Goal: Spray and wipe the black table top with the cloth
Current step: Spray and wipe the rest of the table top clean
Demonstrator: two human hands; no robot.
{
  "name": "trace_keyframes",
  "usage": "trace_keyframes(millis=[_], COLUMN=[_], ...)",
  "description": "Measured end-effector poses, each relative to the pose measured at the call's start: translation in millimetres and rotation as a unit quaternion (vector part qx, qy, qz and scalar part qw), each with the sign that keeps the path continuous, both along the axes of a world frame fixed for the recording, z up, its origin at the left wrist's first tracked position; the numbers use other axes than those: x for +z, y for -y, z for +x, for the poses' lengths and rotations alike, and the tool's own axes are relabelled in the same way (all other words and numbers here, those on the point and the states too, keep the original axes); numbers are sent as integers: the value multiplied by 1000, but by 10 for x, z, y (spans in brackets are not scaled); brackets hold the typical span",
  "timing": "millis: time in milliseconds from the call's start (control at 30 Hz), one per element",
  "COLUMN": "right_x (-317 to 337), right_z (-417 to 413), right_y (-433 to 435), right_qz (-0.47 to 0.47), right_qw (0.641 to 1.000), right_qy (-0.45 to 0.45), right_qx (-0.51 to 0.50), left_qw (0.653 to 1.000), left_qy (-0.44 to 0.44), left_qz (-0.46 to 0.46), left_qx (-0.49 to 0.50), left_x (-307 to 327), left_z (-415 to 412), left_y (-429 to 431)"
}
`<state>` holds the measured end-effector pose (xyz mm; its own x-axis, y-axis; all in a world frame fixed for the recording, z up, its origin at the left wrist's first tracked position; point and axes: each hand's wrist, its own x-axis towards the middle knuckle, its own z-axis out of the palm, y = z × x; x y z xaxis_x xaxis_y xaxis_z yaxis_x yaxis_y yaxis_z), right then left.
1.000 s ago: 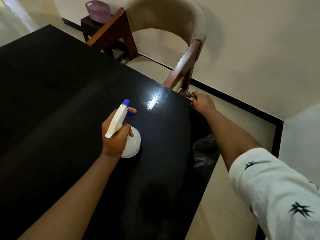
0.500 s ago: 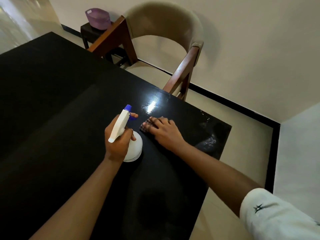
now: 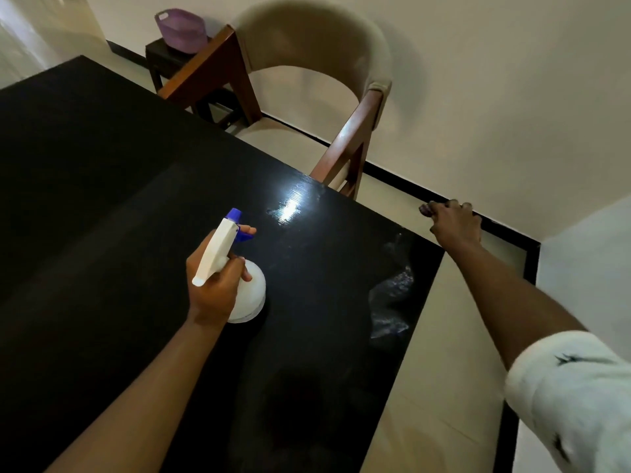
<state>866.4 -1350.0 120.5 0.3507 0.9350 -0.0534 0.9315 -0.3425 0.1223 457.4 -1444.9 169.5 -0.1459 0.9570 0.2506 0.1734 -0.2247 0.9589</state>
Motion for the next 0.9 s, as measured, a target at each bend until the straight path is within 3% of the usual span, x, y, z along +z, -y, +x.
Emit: trace_keyframes(millis=[67, 167, 233, 400, 533, 600, 700, 800, 900], right_x=[-50, -82, -53, 108, 97, 92, 117, 104, 37], right_z=[106, 190, 203, 201, 214, 192, 155, 102, 49], right_y=[117, 255, 374, 770, 1089, 1164, 1213, 1167, 962], right_qz=[89, 195, 230, 303, 290, 287, 296, 285, 264], right_qw=[992, 946, 921, 874, 872, 871, 865, 875, 892], right_qy=[-88, -252, -305, -357, -372, -378, -386, -376, -360], right_qx=[-24, -60, -74, -132, -131, -126, -122, -108, -71], left_qw=[1000, 1000, 999, 979, 880, 857, 866, 865, 878], left_qy=[-6, -13, -32, -82, -224, -236, -224, -257, -228], left_qz=[-1, -8, -17, -92, -277, -322, -337, -349, -347], left_qx=[-2, -11, -20, -165, -314, -326, -294, -252, -238], left_x=[13, 45, 84, 379, 536, 571, 590, 577, 546], left_z=[7, 14, 3, 88, 423, 619, 856, 967, 933], left_y=[6, 24, 24, -78, -112, -48, 83, 174, 184])
